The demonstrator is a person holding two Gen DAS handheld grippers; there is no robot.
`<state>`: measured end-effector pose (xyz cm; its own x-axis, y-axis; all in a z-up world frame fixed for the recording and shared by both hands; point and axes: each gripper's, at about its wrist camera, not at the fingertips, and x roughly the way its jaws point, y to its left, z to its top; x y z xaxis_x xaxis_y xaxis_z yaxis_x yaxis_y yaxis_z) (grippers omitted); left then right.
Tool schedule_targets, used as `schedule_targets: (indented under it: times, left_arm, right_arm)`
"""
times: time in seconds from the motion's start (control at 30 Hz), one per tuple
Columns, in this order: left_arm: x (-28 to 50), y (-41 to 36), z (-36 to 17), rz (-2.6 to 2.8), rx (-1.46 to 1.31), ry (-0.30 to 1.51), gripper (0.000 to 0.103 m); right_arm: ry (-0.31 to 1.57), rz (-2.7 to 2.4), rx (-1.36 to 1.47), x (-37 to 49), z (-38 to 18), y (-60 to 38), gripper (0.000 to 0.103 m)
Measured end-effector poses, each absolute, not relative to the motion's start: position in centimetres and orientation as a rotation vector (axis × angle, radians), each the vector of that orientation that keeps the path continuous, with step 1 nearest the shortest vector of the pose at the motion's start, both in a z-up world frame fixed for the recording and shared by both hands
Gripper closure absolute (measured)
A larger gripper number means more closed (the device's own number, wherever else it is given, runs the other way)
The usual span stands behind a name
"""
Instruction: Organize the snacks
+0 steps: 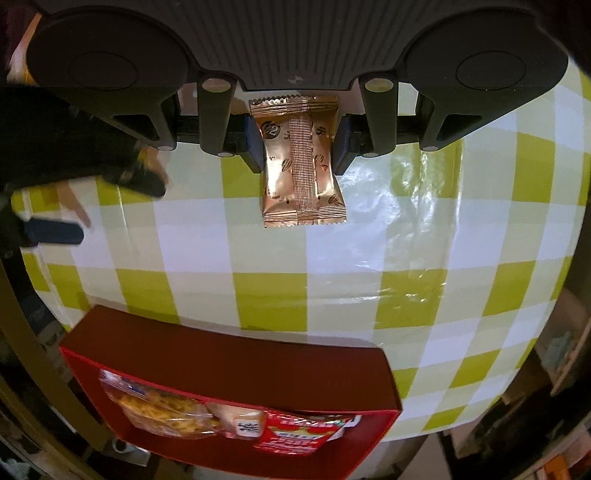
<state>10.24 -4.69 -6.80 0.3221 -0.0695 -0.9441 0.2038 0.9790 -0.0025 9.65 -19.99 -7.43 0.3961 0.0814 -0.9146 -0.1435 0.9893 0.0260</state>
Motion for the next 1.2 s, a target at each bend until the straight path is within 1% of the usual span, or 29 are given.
schedule_targets:
  times: [0.1, 0.23, 0.27, 0.47, 0.57, 0.7, 0.83, 0.97, 1.2]
  left_arm:
    - [9.9, -4.9, -7.1, -0.200, 0.149, 1.234, 0.055]
    - [9.9, -5.3, -7.3, -0.200, 0.161, 1.235, 0.055]
    - [9.9, -5.4, -7.3, -0.197, 0.165, 1.233, 0.055]
    - [10.0, -5.7, -7.3, -0.183, 0.182, 1.230, 0.055]
    - [9.7, -6.0, -7.2, -0.181, 0.209, 1.219, 0.055]
    - [9.5, -6.3, -7.0, -0.180, 0.236, 1.205, 0.055]
    - [9.1, -6.9, -6.6, -0.187, 0.275, 1.179, 0.055]
    - [8.7, -7.7, -6.6, -0.197, 0.309, 1.162, 0.055]
    - [8.3, -8.7, -7.1, -0.227, 0.317, 1.166, 0.055]
  right_arm:
    - [1.177, 0.134, -0.017, 9.9, -7.7, -20.4, 0.012]
    - [1.204, 0.131, -0.071, 9.9, -8.8, -19.6, 0.012]
    - [1.208, 0.129, -0.087, 9.9, -9.2, -19.5, 0.010]
    - [1.192, 0.144, -0.093, 9.7, -9.3, -19.4, 0.010]
    - [1.188, 0.159, -0.097, 9.3, -9.0, -19.4, 0.014]
    - [1.183, 0.158, -0.099, 9.3, -8.6, -19.5, 0.014]
    - [1.156, 0.132, -0.033, 9.7, -7.5, -20.6, 0.014]
    - [1.136, 0.145, 0.124, 10.2, -6.3, -21.8, 0.014]
    - [1.199, 0.231, 0.202, 11.2, -7.2, -19.5, 0.014]
